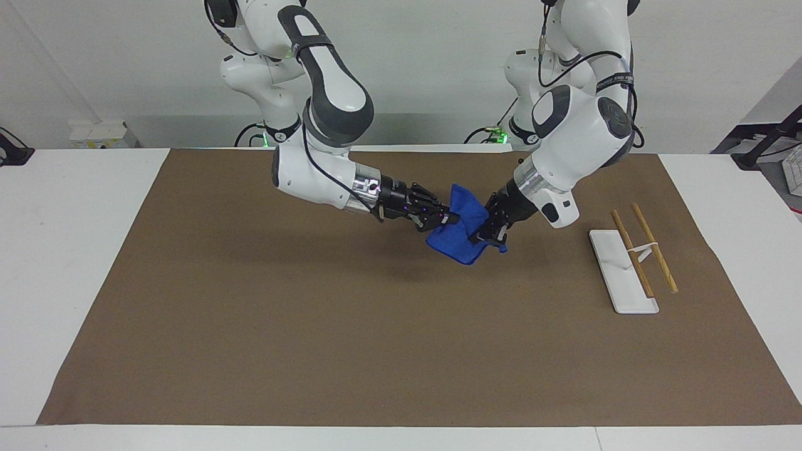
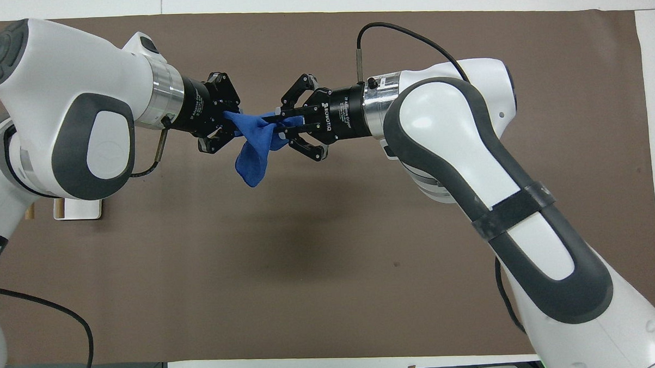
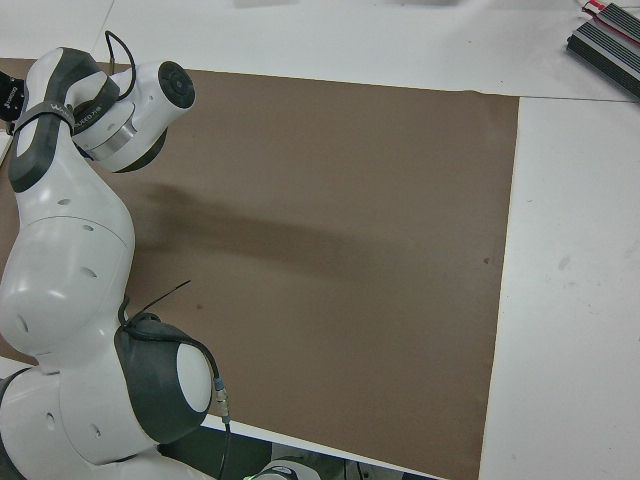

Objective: Right arm passes towel to left arm to hang
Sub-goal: 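Close the left gripper on the towel beside the right gripper, then open the right gripper and withdraw it while the left gripper pulls back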

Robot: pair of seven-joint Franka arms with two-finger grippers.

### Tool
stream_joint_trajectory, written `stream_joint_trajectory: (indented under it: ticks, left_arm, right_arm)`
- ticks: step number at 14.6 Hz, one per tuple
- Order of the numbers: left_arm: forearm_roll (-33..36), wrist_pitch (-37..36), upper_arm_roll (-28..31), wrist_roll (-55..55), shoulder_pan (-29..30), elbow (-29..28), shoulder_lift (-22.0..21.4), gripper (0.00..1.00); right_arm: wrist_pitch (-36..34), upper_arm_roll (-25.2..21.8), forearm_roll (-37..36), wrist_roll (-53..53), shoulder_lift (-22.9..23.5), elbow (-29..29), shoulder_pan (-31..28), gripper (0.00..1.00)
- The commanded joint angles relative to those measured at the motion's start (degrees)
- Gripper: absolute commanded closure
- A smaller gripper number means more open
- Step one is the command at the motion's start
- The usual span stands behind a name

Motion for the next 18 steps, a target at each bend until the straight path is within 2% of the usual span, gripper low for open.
stream_joint_trajectory:
  ticks: [1, 5, 7, 10, 13, 15, 18]
  left_arm:
    - [0.81, -1.79, 0.52, 0.81, 0.16, 0.93, -0.12, 0.99]
    - [0.98, -1.88, 0.96, 4.92, 0.33, 1.11, -0.12, 0.99]
    - [2.46, -2.84, 2.01, 13.86, 0.33, 0.59, -0.3, 1.0]
    - [9.14, -2.67, 4.11, 24.78, 0.51, -2.48, -1.35, 1.0]
    - [9.33, -2.67, 8.42, 34.18, 1.64, -5.56, -2.49, 1.0]
    - [9.33, -2.93, 11.58, 40.16, 1.91, -8.19, -3.72, 1.0]
    - [9.42, -3.72, 16.24, 51.32, 4.19, -10.84, -4.87, 1.0]
  right_arm:
    - [0.47, -0.24, -4.8, -4.61, -1.57, -1.11, -0.23, 0.0]
    - [-0.75, -0.59, -24.54, -11.81, -3.94, -1.11, -2.33, 0.0]
    - [-4.52, -0.59, -37.36, -16.89, -4.47, -0.5, -5.05, 0.0]
    - [-10.93, -0.68, -54.6, -29.19, -5.53, 0.56, -11.28, 0.0]
    - [-19.02, -0.68, -72.09, -39.31, -7.98, 2.31, -17.09, 0.0]
    - [-24.12, -0.59, -78.37, -42.58, -11.22, 2.76, -19.91, 0.0]
    - [-30.97, -1.12, -81.81, -43.55, -15.19, 5.65, -22.02, 0.0]
